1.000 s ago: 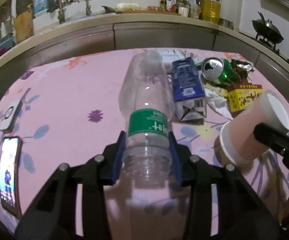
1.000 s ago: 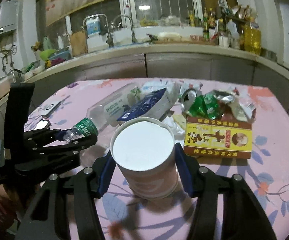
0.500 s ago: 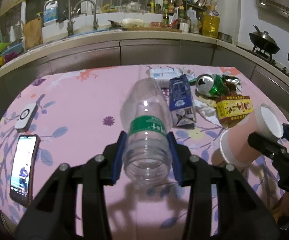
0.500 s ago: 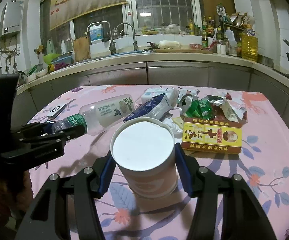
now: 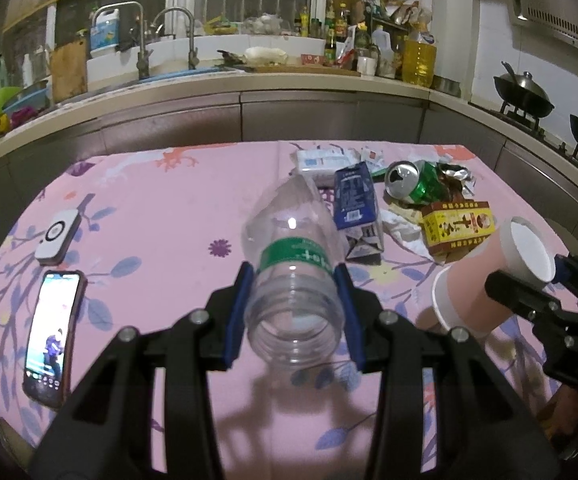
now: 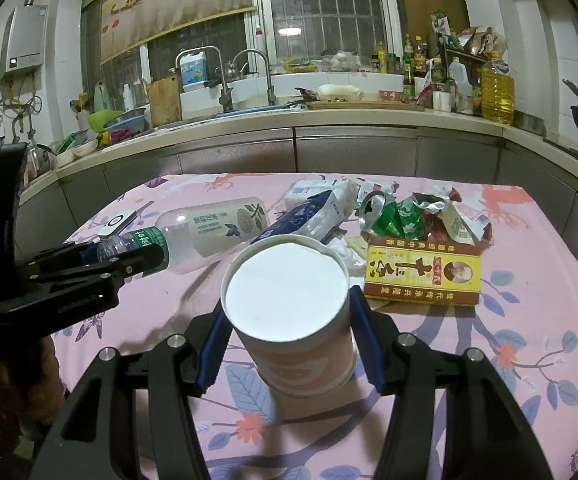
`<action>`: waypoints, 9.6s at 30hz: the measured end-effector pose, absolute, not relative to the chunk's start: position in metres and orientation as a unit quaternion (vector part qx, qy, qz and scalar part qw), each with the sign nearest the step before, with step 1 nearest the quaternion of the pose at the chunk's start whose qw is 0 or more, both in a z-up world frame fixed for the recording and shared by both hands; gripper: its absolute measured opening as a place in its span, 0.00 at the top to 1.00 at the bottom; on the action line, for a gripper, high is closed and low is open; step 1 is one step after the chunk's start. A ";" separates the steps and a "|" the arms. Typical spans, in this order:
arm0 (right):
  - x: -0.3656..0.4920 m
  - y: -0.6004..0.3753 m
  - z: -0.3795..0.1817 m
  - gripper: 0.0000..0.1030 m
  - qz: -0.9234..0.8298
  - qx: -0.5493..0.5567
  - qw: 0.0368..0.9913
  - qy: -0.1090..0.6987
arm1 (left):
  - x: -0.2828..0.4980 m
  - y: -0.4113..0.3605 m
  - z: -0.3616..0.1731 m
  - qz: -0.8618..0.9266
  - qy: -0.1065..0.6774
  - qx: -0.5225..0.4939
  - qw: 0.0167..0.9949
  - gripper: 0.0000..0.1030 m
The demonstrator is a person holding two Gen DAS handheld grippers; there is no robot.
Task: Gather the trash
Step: 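Lift the paper cup with the right tool while the left tool lifts the water bottle, then carry the cup with the right tool to the beige bin while the left tool drops the bottle in, then move both open tools back over the table, then grasp the blue milk carton with the left tool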
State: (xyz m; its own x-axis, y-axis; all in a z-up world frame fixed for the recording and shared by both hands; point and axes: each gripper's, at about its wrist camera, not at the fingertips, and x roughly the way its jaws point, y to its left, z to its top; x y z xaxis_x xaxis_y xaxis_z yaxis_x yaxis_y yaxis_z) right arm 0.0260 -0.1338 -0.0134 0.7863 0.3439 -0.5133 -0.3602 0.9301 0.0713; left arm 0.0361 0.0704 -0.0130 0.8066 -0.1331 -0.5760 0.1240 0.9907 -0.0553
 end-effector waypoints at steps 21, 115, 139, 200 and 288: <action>0.027 -0.135 -0.013 0.48 0.186 -0.011 0.944 0.272 | 0.033 0.070 -0.010 -0.068 0.297 -0.010 0.952 0.62; 0.033 -0.176 0.027 0.48 0.186 0.052 0.952 0.240 | 0.015 0.093 0.062 -0.093 0.234 -0.053 0.966 0.62; 0.032 -0.238 0.043 0.48 0.142 0.095 0.963 0.210 | 0.037 0.021 0.114 -0.180 0.202 -0.011 0.963 0.62; -0.001 -0.596 -0.025 0.25 -0.147 0.277 0.934 0.171 | 0.118 -0.378 0.079 -0.415 0.256 0.083 0.869 0.33; 0.037 -0.232 -0.043 0.42 0.249 0.148 0.879 0.380 | 0.089 0.072 -0.047 -0.090 0.418 -0.080 0.901 0.54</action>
State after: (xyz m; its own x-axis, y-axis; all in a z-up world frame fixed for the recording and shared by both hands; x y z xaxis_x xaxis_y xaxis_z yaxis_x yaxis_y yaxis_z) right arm 0.0374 -0.2324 -0.0426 0.5876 0.5495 -0.5939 -0.3246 0.8324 0.4491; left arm 0.0889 0.0724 -0.0470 0.6351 -0.2283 -0.7379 0.0954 0.9712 -0.2183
